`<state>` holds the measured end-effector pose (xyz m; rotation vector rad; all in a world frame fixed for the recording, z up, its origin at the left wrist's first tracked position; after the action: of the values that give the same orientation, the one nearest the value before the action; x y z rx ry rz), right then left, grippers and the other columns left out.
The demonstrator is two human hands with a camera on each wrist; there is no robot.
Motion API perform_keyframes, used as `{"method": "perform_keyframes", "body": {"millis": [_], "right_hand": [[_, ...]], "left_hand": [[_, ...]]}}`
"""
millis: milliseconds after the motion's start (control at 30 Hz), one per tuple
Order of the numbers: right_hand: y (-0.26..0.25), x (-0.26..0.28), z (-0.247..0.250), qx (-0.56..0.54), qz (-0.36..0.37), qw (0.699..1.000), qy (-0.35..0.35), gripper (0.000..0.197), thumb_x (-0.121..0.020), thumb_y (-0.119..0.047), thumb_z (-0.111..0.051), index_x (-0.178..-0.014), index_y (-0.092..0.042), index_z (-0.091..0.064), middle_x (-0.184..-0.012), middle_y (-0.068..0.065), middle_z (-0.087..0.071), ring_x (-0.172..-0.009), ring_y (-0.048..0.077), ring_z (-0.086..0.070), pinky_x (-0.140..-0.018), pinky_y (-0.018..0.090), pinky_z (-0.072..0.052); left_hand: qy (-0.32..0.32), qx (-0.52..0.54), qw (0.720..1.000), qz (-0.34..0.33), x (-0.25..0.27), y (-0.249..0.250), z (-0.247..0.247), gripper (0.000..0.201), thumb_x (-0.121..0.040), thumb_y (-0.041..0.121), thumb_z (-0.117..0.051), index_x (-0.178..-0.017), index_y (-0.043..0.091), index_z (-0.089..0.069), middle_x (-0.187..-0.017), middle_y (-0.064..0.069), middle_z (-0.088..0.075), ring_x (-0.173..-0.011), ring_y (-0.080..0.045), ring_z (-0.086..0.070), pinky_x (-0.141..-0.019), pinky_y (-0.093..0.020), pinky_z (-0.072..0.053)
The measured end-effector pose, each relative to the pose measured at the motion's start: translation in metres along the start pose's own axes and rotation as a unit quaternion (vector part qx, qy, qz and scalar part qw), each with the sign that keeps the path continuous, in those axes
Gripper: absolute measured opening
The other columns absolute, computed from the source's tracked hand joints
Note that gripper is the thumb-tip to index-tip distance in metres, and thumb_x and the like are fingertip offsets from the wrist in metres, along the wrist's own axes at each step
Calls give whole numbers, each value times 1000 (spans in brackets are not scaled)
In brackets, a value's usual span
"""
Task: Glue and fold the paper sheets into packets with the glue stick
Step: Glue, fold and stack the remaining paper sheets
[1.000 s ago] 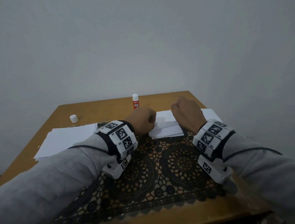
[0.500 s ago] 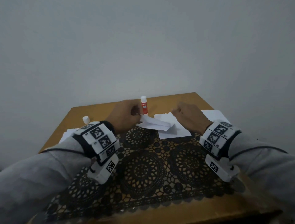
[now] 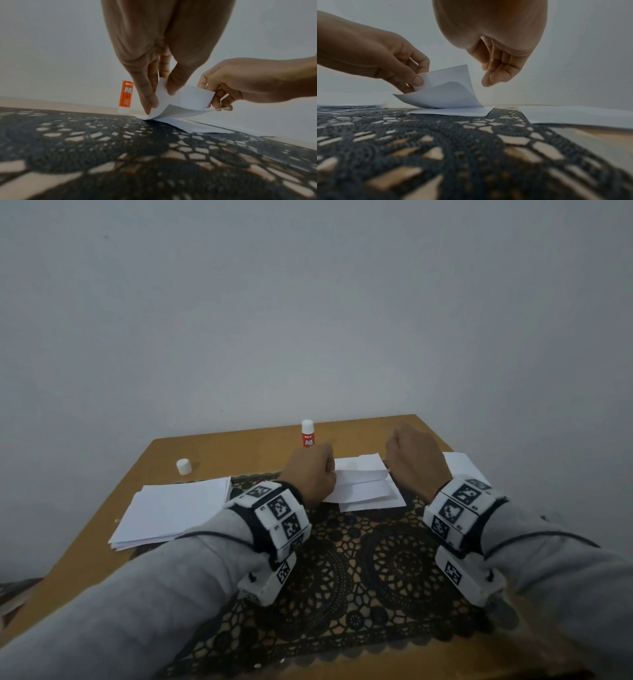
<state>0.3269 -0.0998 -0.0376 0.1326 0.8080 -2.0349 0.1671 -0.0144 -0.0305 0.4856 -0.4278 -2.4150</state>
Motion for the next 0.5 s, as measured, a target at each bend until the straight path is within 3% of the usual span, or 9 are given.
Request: {"method": "perform_keyframes", "body": {"millis": [67, 167, 300, 500], "right_hand": [[1, -1, -1, 17, -23, 999, -26, 16, -98, -11, -36, -83, -8, -40, -73, 5, -49, -71, 25, -49, -53, 32, -30], [-5, 3, 1, -35, -25, 998, -46, 15, -97, -9, -33, -91, -5, -45, -78, 10, -56, -73, 32, -59, -54, 40, -48], [-15, 12, 4, -122, -23, 988, -91, 16, -96, -9, -33, -100, -9, -48, -86, 10, -59, -56, 29, -65, -41, 28, -47], [-14, 13, -1, -137, -48, 976, -161, 16, -94, -8, -32, -103, -10, -44, -75, 19, -65, -50, 29, -68, -54, 40, -58]], "left_hand": [[-9, -7, 1000, 11, -5, 0, -2, 7, -91, 11, -55, -88, 12, -49, -95, -6, -60, -87, -20, -51, -72, -25, -37], [-29, -6, 999, 20, -7, -1, -7, 8, -91, 11, -54, -87, 13, -46, -96, -8, -60, -84, -19, -49, -67, -23, -35], [-44, -8, 999, 15, -6, 0, -9, 8, -91, 10, -53, -88, 13, -46, -97, -9, -60, -84, -19, -50, -62, -22, -33], [-39, -9, 999, 4, -2, 0, -5, 9, -92, 10, -54, -89, 13, -46, -93, -6, -57, -84, -18, -48, -65, -21, -34]]}}
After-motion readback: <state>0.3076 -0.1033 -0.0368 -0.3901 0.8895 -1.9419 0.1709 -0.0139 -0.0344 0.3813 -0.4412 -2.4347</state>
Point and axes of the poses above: each hand's wrist, its own x-axis away from the middle knuckle, its own z-axis out of the back of the hand, y = z × x, the point moved 3 cm from there along -x, towards the middle knuckle
